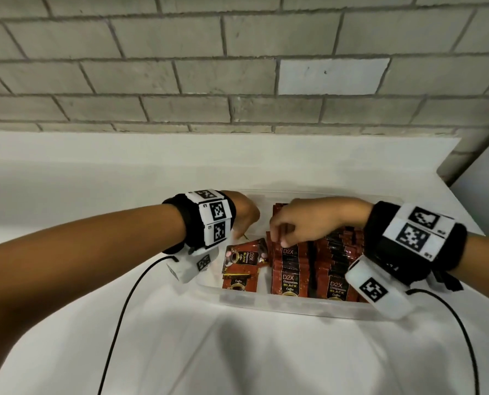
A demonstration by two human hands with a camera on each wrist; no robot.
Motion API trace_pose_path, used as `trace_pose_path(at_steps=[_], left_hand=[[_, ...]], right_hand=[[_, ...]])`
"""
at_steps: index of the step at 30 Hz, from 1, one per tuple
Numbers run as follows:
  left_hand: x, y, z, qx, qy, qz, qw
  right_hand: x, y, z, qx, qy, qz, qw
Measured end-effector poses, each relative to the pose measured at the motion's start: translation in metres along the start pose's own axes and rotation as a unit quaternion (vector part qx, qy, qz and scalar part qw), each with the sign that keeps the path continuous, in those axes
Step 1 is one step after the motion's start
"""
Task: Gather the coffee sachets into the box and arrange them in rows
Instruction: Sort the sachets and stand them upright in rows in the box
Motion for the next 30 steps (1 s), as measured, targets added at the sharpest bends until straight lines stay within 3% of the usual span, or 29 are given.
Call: trace_pose_path(at_steps=[3,5,8,15,22,26,30], left_hand=[[-0.002,0.011,-0.011,-0.015,0.019,-0.053,0.998],[-0.007,0.030,-0.024,-0.065,0.033,-0.078,0.994],[-0.003,0.045,-0.044,-0.104,0.036,-0.038,0.993],[-0.039,0.010,-0.020,0.077,-0.059,0.059,0.994],[-0.043,-0.003,0.009,0.076,-0.068,-0.022,0.995],[-0.037,-0.002,0.013,0.066,-0.034,-0.072,0.995],[-0.034,-0.010,0.008,0.100,-0.016,-0.118,0.988]], right_hand=[[-0.002,0.003,0.009,-0.022,-0.017,-0.027,0.999],[-0.005,0.007,0.011,-0.038,-0.035,-0.027,0.998],[-0.010,0.008,0.014,-0.038,-0.053,-0.030,0.997],[-0.016,-0.008,0.019,0.015,-0.103,-0.064,0.993],[-0.025,-0.001,0.007,0.000,-0.092,-0.061,0.994],[-0.027,0.013,-0.036,-0.010,-0.068,-0.013,0.998],[-0.036,0.025,-0.080,-0.069,-0.054,0.037,0.995]])
Point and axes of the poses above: each hand's wrist, its own z-axis towards the middle knuckle, its own y-axis out of the back of the hand, x = y × z, the point moved 10 cm from there along z, towards the middle knuckle, and after that the axes turned 13 degrees about x, right-handed, at the moved point
